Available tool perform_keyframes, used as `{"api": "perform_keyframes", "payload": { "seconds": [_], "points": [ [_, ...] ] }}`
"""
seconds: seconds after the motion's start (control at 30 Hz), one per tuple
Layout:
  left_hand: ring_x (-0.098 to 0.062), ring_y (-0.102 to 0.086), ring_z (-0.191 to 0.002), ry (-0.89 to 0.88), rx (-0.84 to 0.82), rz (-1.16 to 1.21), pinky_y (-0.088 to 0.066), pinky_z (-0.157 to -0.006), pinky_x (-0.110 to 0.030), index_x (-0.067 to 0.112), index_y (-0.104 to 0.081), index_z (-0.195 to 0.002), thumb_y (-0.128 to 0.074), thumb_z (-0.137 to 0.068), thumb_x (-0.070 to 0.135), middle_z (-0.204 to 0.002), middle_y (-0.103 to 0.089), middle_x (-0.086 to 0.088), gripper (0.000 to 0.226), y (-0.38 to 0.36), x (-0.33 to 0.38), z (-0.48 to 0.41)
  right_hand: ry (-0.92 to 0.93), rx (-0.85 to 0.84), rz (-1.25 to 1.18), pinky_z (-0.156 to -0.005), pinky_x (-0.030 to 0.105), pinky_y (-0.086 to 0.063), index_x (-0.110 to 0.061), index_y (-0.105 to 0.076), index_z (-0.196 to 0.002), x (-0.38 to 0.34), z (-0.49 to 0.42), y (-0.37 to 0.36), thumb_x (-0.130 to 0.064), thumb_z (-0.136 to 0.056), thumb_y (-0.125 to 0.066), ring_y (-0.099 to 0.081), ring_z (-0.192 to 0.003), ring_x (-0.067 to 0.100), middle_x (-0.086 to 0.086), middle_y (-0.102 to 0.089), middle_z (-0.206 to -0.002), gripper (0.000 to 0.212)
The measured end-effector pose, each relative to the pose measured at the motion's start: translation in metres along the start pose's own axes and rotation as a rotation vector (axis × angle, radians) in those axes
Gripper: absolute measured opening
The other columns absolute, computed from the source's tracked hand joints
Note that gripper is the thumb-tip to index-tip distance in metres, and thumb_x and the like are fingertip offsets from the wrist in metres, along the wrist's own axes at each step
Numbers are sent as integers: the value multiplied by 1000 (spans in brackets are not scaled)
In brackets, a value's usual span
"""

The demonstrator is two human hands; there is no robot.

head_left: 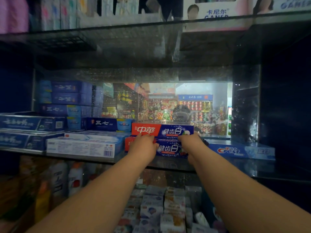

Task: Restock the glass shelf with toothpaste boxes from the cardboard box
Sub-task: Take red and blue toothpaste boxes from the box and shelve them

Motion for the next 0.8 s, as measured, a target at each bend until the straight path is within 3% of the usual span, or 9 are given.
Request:
{"api": "perform_keyframes", "payload": {
  "seconds": [0.13, 0.23, 0.33, 0.47, 0.57, 0.7, 0.8],
  "points": [
    [-25, -38, -130, 11, 10, 22, -33, -105, -37, 11, -52, -129, -42, -99, 31, -135, -51, -6, 37, -1, 3, 2, 2, -25, -1, -45, 26, -44, -7, -41, -130, -1, 7, -2, -10, -97, -52, -53, -60, 15, 5, -52, -78, 35],
    [-26, -21, -143, -7, -21, 18, -23, -115, -38, 11, -41, -139, -43, -99, 31, -148, -40, -5, 45, -2, 4, 5, -28, -30, -7, -46, 28, -47, -8, -44, -131, -3, 10, -2, -14, -96, -52, -59, -70, 19, 10, -60, -98, 36],
    [-26, -14, -146, -17, -59, 32, -20, -116, -39, 10, -36, -142, -44, -99, 31, -151, -35, -5, 49, -2, 6, 7, -57, -31, 46, -68, 35, -56, -6, -46, -127, -3, 9, -1, -15, -96, -52, -63, -91, 26, 13, -61, -108, 32],
    [-25, -14, -146, -28, -45, 47, -18, -117, -39, 10, -34, -143, -46, -98, 29, -152, -33, -4, 50, -2, 8, 10, -23, -20, 59, -49, 27, -44, -10, -48, -124, -3, 14, 3, -14, -99, -48, -55, -68, 17, 6, -54, -83, 25],
    [-24, -9, -148, -22, -61, 56, -15, -118, -40, 11, -28, -147, -45, -98, 29, -156, -28, -4, 54, -3, 7, 11, -11, 2, 62, -51, 27, -43, -9, -45, -131, -1, 13, 2, -14, -99, -47, -55, -76, 19, 9, -55, -99, 32],
    [-22, -16, -146, 2, 36, 102, -19, -118, -38, 9, -30, -146, -40, -100, 24, -155, -29, -5, 50, 3, 9, 18, 32, 65, 3, -61, 32, -53, -15, -49, -128, 2, 17, 2, -24, -96, -51, -62, -88, 23, 9, -62, -108, 33],
    [-19, -29, -141, -6, 170, 213, -23, -115, -32, 10, -35, -145, -39, -101, 21, -153, -34, -5, 46, 13, 11, 29, 207, 125, 59, -70, 38, -57, -20, -41, -133, -4, 31, 1, -22, -93, -51, -64, -87, 23, 6, -62, -109, 42]
  ]
}}
Point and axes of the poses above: each hand's wrist, its own z-axis away from the middle knuckle, its own y-axis out of the back of the hand, x = y × z, the point moved 3 cm from there along -z, towards the middle knuckle
